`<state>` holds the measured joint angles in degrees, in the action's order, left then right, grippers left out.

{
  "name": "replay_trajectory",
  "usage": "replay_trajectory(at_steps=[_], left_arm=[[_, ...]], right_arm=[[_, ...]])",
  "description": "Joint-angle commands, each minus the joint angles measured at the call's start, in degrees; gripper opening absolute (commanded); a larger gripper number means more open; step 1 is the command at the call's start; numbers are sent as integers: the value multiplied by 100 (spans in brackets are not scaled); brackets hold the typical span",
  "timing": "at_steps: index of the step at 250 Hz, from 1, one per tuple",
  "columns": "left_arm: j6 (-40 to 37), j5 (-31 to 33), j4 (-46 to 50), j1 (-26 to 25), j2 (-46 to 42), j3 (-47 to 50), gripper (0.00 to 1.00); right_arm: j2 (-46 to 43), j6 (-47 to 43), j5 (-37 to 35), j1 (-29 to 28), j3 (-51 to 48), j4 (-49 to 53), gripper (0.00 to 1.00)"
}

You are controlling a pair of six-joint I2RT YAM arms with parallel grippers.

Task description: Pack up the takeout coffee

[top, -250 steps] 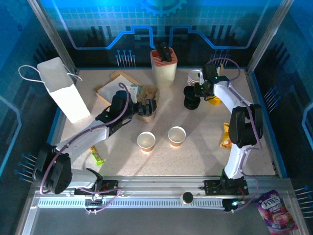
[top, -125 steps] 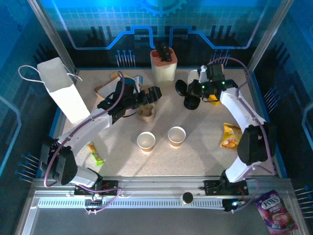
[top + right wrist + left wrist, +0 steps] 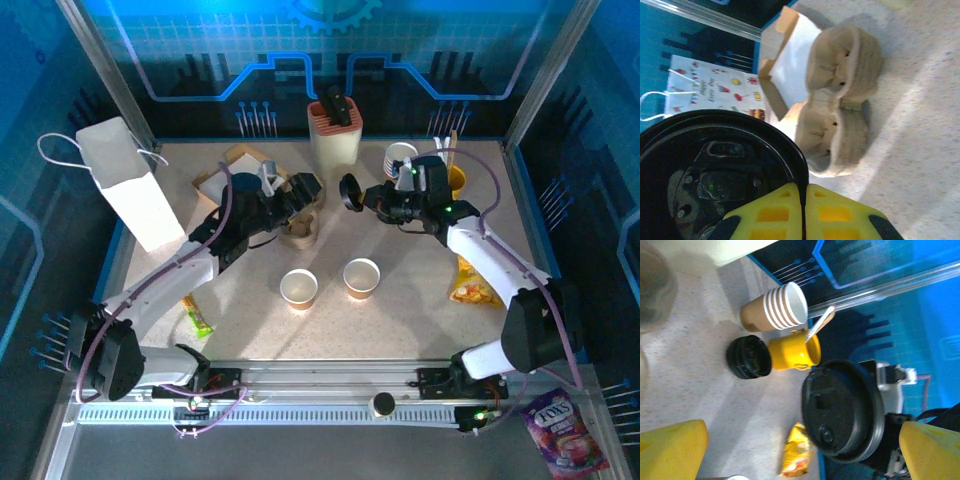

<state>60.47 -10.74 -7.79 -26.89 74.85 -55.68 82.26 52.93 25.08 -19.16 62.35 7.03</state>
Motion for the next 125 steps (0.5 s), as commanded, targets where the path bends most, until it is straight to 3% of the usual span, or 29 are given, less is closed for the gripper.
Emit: replay_trajectory(at_steps=[1,45,125], left_arm=[[1030,-251,-855,-53,-122,196,98],[1800,-451,-1336,-70,23,212,97],[2276,-148,-1691,-156,-65,443,96]], right_arm=[[-141,989,121,-247,-279,-1113,8],[-13,1997,-4,-509,-570,-2289,8],[178,3001,-154,-870,-847,-3454,8]])
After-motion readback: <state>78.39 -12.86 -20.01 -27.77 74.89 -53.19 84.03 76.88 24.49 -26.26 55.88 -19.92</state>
